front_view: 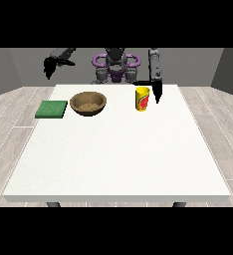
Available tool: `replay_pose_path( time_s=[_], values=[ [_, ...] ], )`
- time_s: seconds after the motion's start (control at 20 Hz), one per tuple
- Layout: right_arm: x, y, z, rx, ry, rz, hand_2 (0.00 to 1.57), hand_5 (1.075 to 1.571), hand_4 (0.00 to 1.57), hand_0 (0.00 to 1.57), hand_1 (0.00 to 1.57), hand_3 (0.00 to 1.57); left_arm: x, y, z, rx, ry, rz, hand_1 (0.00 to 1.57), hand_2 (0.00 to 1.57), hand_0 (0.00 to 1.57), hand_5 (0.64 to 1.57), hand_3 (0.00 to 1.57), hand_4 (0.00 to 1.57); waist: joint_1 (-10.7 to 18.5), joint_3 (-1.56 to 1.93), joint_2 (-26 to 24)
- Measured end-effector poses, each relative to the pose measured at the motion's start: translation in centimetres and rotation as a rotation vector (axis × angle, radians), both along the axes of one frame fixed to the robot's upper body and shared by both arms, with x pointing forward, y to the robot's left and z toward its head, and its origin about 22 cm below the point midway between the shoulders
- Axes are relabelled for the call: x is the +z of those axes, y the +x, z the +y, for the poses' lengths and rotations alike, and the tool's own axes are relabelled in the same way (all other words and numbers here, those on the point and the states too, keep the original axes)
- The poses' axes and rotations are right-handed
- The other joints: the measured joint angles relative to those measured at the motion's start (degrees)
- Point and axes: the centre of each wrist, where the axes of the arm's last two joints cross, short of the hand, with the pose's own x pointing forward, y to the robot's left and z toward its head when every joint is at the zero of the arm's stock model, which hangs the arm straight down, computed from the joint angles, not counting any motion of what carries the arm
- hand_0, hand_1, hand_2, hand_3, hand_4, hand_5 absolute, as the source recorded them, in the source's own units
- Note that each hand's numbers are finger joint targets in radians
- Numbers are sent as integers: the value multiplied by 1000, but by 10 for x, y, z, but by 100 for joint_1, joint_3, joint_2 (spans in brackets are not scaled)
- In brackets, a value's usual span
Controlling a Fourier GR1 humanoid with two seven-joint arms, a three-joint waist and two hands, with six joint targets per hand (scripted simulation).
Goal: Pick the cup and pour the ball into the bowl, then pick the bowl and place it on the pad
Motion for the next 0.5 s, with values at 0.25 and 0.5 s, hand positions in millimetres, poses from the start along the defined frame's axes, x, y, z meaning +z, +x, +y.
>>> replay_pose_path(
  time_s=[0.25, 0.5],
  values=[
    [-5, 3, -1, 12, 4, -16, 0, 1571, 0, 0, 0, 0, -21, 8, -4, 14, 12, -15, 0, 0, 0, 1520, 0, 0, -33, 0, 152],
    [-18, 4, -4, 18, 5, -11, 0, 1571, 0, 0, 0, 0, -34, 15, -6, 17, 16, -7, 0, 0, 0, 1521, 0, 0, -33, -1, 202]
  ],
)
